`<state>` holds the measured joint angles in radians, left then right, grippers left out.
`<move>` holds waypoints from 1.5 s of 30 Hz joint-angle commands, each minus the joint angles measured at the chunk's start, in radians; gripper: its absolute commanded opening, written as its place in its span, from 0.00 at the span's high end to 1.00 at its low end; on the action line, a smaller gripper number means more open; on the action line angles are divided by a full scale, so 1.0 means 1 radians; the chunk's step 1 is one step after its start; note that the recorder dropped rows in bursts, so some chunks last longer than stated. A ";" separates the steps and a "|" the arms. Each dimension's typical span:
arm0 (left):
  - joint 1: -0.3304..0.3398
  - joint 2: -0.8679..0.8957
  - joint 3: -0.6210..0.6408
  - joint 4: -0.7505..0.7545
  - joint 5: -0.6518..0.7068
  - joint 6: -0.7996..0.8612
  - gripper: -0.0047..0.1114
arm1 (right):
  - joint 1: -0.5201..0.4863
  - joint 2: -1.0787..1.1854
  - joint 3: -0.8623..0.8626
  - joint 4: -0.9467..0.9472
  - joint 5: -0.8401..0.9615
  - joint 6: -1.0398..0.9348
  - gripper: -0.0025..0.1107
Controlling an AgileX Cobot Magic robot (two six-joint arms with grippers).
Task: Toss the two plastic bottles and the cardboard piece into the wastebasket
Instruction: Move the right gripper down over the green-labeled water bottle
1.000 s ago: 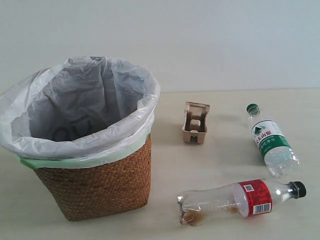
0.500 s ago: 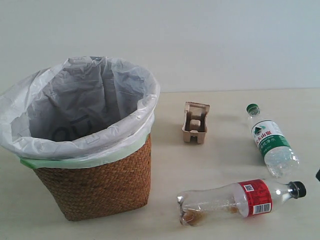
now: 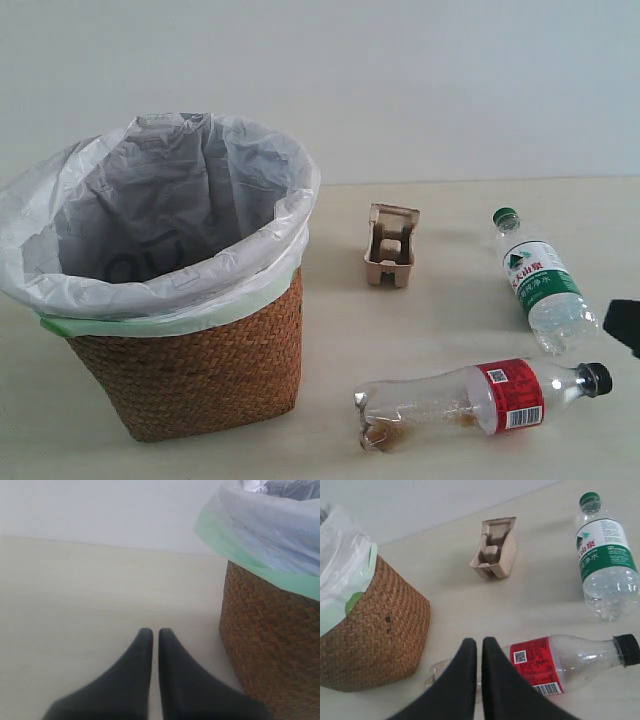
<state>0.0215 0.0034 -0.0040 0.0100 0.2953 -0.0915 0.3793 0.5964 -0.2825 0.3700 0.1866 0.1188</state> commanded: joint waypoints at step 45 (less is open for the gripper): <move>-0.008 -0.003 0.004 0.006 0.000 -0.005 0.93 | -0.254 1.320 -1.043 -0.442 0.559 0.021 0.42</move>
<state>0.0215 0.0034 -0.0040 0.0100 0.2953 -0.0915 0.1311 1.9054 -1.3172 -0.0601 0.7734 0.1345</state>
